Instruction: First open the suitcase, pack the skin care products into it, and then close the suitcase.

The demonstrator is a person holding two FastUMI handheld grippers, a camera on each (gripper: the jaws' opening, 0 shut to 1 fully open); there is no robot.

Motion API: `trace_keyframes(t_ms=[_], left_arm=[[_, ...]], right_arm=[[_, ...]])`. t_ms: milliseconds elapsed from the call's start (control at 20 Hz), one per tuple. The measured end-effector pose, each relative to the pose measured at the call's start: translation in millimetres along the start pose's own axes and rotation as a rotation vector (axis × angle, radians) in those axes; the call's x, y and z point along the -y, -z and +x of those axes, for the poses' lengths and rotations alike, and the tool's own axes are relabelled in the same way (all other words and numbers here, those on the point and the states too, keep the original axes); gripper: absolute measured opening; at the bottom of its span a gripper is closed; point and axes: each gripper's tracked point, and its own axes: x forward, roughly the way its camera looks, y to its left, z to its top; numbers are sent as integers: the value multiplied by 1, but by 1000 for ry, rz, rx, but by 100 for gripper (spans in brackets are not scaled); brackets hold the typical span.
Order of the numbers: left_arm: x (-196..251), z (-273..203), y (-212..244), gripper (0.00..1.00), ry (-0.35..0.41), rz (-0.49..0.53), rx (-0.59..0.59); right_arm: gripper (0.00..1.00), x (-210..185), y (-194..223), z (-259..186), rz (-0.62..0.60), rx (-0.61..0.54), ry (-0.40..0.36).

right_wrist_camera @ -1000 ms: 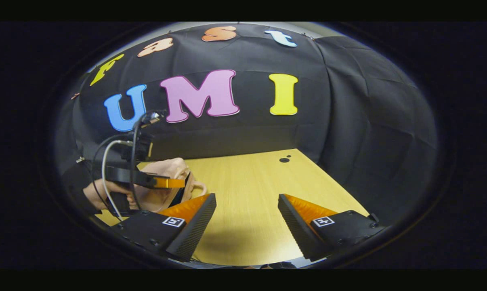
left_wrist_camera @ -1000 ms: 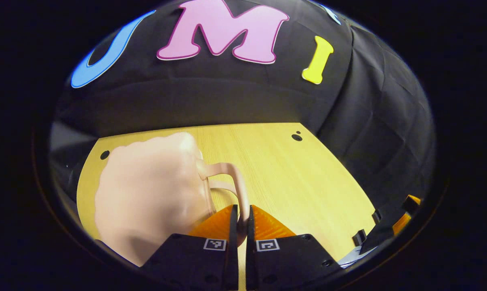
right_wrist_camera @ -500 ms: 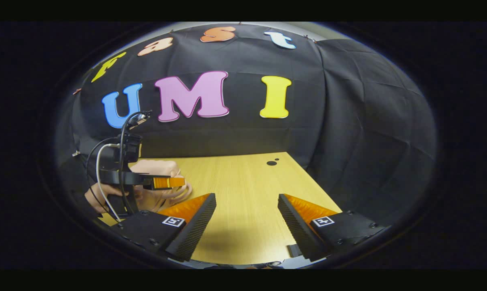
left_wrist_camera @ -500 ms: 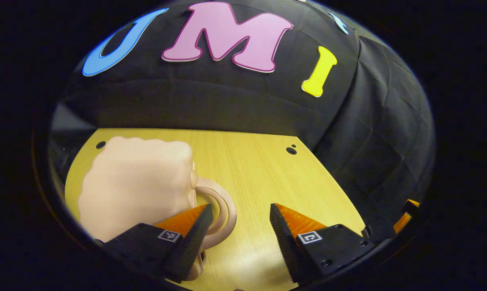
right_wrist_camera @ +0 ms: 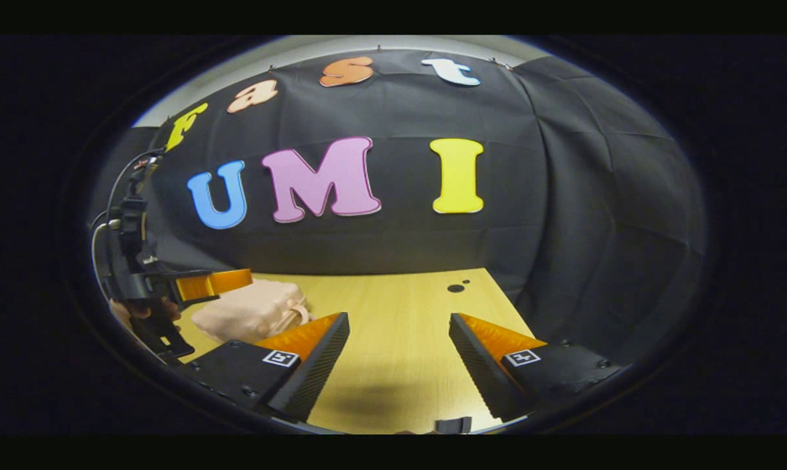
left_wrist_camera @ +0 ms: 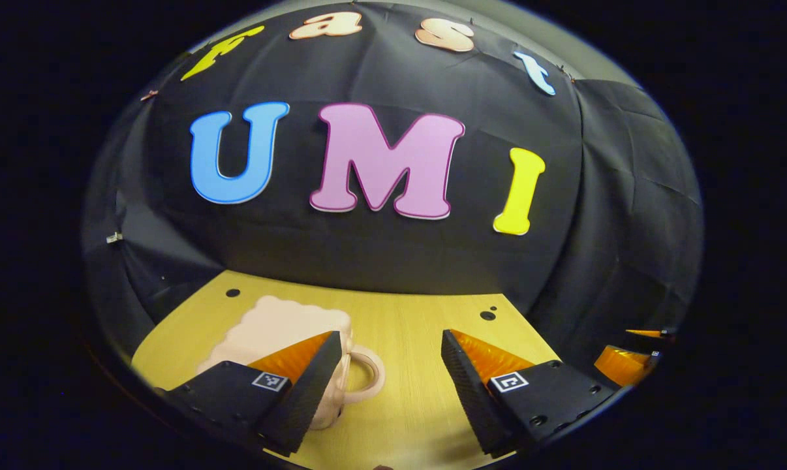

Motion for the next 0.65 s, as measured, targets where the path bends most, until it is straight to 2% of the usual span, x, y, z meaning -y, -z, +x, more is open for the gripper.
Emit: trace_keyframes(t_ms=[150, 350, 600, 650], left_arm=[[-14, -41, -37, 96, -15, 29, 78], [-42, -72, -52, 96, -3, -7, 99], [-85, -86, -70, 96, -60, 36, 174], [-89, -90, -75, 96, -59, 31, 196]], right_arm=[[98, -23, -32, -5, 11, 78, -8], [98, -54, -60, -15, -14, 166, -8], [100, -99, -60, -20, -40, 194, -29], [98, -106, -60, -21, -52, 195, -29]])
